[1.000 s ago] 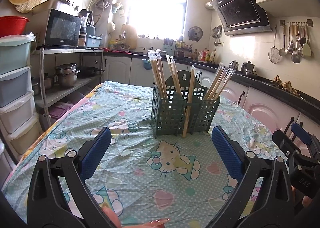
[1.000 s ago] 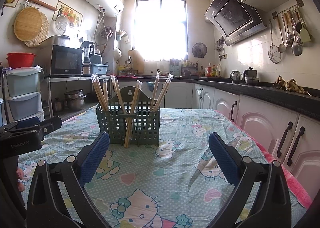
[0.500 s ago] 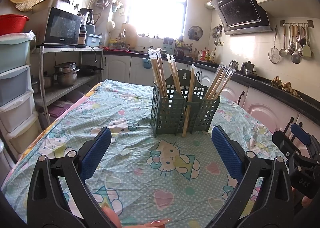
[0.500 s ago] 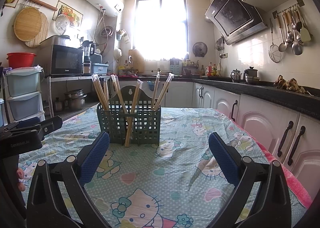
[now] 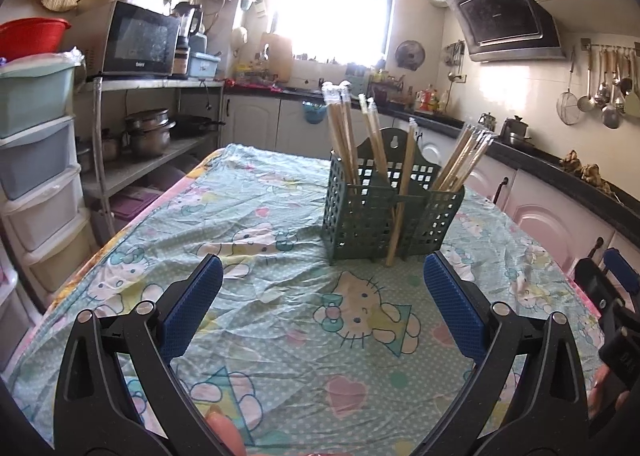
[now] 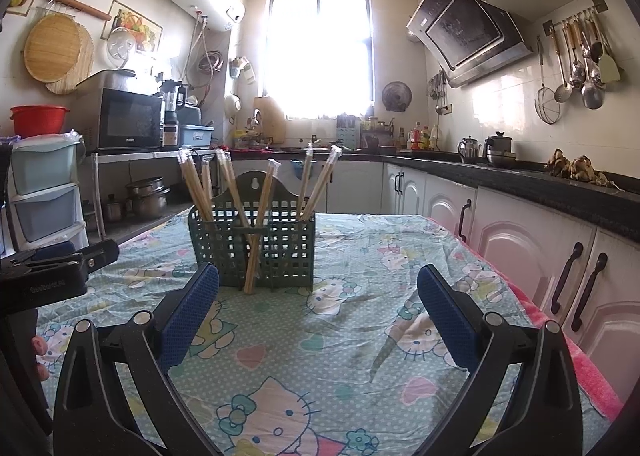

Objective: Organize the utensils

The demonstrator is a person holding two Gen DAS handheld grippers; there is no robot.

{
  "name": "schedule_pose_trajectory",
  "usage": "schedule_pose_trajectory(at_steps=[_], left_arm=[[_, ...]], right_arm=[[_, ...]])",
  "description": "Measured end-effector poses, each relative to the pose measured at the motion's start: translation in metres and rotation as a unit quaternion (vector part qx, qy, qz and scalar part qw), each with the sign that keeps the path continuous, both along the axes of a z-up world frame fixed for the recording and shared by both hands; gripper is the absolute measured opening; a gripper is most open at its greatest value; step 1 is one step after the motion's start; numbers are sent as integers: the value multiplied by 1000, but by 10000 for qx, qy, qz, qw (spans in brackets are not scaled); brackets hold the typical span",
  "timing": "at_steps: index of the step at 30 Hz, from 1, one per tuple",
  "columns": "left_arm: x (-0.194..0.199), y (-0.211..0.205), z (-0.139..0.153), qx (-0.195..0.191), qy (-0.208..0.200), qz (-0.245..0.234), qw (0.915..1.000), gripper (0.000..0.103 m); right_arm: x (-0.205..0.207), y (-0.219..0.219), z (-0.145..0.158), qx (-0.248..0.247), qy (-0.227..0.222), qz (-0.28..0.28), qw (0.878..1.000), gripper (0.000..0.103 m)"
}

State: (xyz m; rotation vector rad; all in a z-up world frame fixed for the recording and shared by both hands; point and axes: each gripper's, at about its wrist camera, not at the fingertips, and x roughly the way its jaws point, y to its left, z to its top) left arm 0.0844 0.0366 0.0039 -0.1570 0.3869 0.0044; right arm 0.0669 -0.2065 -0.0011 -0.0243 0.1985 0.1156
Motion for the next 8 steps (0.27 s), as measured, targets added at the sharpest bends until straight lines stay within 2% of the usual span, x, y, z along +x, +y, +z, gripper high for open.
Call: schedule_pose_trajectory(at_steps=[3,5,7,8], left_arm=[[17,17,7,-55,327,33,9994,93],[47,40,8,40,840,113,9964,93],[85,69,-1,48,1555,438,9869,93],[99,81,-6,-1,1766,575,9826,93]], right_arm=[[14,-16,8,-76,-28,-331,9994,97],[36,-29,8,-173,235,-528,9982,97],[79,-50,1,-468,845,-987,9904,97],[102,-58,-7,-639,1277,-1154,9830,97]])
